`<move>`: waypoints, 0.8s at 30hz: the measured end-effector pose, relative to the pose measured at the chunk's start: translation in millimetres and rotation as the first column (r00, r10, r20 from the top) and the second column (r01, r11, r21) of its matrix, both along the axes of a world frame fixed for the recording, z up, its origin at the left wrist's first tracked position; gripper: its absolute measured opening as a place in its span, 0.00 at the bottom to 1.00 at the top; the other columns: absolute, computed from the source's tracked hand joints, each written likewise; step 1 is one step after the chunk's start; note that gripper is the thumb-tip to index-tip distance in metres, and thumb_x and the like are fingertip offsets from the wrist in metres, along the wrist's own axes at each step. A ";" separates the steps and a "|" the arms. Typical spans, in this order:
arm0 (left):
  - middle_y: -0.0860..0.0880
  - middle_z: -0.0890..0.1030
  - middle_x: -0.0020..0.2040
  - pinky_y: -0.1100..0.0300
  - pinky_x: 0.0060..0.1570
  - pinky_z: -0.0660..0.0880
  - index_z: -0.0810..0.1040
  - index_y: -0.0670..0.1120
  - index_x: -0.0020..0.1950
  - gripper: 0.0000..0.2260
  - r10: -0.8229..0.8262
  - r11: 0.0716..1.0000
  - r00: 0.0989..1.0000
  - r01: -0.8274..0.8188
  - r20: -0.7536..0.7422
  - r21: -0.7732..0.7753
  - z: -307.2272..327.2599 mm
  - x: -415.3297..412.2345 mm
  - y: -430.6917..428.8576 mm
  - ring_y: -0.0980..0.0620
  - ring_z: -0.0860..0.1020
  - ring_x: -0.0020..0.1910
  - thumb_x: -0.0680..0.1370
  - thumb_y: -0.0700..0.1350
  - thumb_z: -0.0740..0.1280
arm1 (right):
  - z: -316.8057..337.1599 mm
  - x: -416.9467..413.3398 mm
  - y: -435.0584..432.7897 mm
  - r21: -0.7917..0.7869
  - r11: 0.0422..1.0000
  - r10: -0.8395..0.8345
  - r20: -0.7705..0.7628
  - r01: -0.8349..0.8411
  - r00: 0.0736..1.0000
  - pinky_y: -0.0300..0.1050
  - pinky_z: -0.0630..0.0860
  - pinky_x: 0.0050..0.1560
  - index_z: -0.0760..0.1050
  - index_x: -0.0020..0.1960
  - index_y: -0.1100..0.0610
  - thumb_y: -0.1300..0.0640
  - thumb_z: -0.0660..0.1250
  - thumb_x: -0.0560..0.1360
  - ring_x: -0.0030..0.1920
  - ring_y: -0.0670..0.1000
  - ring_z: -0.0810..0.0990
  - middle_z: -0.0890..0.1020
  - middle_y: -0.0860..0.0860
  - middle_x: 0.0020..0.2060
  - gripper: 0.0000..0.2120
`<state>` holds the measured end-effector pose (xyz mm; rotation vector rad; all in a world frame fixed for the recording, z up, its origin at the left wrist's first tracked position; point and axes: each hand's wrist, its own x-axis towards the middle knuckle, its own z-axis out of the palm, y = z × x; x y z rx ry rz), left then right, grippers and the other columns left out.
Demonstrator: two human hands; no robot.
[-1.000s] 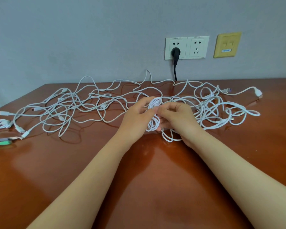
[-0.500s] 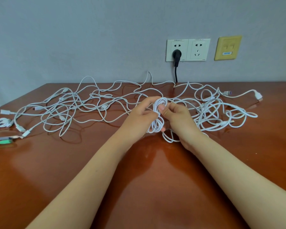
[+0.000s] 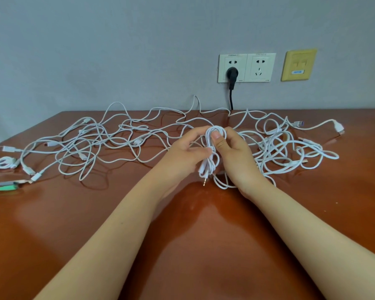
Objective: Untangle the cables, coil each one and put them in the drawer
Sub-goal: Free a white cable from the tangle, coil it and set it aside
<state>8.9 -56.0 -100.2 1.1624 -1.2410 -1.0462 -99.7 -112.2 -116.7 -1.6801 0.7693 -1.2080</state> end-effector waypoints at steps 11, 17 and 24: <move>0.31 0.79 0.52 0.55 0.43 0.81 0.75 0.50 0.53 0.15 0.129 0.992 0.990 -0.129 -0.060 0.007 4.0 -0.3 2.9 0.43 0.81 0.42 0.76 0.30 0.63 | 1.1 -2.5 0.9 0.191 0.958 0.204 0.074 -0.215 0.976 0.40 0.78 0.35 0.73 0.52 0.61 0.64 0.59 0.79 0.38 0.51 0.79 0.78 0.58 0.45 0.06; 0.50 0.78 0.44 0.50 0.56 0.77 0.75 0.62 0.56 0.16 0.250 0.964 0.922 -0.206 0.296 -0.171 -6.1 -3.6 -4.5 0.52 0.80 0.43 0.76 0.41 0.66 | -4.1 1.0 -3.8 0.158 0.986 0.054 0.031 -0.058 0.998 0.43 0.76 0.44 0.70 0.49 0.55 0.60 0.55 0.81 0.41 0.50 0.78 0.79 0.52 0.42 0.06; 0.56 0.77 0.34 0.73 0.33 0.71 0.77 0.52 0.49 0.09 0.355 0.920 0.914 -0.304 0.199 -0.247 2.6 0.1 -3.6 0.64 0.75 0.29 0.78 0.38 0.63 | 4.6 6.6 7.0 0.143 0.984 0.101 0.038 -0.106 0.994 0.37 0.71 0.31 0.68 0.45 0.58 0.58 0.57 0.80 0.27 0.47 0.73 0.75 0.52 0.29 0.07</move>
